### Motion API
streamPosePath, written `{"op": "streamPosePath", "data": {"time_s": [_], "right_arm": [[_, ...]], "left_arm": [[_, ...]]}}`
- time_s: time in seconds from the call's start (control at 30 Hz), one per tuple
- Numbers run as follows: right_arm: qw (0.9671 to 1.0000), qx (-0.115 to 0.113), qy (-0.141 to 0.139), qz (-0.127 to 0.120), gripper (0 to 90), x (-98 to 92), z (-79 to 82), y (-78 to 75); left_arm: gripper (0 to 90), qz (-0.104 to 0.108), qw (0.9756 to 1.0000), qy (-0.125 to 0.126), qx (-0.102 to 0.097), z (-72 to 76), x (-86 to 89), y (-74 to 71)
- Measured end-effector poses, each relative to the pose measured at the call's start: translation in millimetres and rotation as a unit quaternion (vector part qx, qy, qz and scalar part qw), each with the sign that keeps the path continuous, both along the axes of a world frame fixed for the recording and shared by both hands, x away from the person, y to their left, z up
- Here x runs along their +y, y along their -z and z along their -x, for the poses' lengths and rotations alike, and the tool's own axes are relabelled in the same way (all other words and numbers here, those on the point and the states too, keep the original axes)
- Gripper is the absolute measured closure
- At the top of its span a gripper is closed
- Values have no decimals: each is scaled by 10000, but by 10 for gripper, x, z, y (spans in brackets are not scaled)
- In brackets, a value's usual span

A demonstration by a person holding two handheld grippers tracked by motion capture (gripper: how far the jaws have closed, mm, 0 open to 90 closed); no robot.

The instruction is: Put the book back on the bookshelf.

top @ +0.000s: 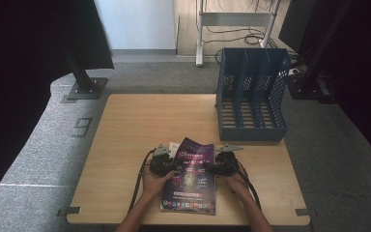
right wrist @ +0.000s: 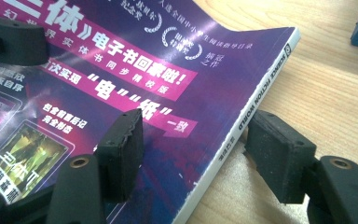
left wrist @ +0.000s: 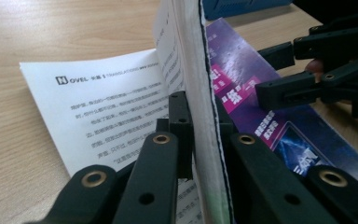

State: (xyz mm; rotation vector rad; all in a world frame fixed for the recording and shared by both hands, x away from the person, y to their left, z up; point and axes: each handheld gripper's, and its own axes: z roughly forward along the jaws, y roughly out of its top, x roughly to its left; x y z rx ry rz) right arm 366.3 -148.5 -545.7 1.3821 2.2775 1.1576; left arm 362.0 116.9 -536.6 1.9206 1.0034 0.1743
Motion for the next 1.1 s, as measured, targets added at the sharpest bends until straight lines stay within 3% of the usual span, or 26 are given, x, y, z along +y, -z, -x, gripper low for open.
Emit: {"op": "streamPosePath", "data": {"time_s": [0.6, 0.9, 1.1], "right_arm": [[9999, 39, 93, -35, 354, 23, -153, 5], [9991, 72, 97, -402, 397, -4, -257, 33], [9994, 118, 0, -318, 430, 68, -332, 16]], "left_arm": [[846, -19, 10000, 11, 47, -34, -9, 13], [846, -30, 10000, 23, 30, -42, -11, 15], [846, -46, 10000, 17, 35, -41, -8, 13]]}}
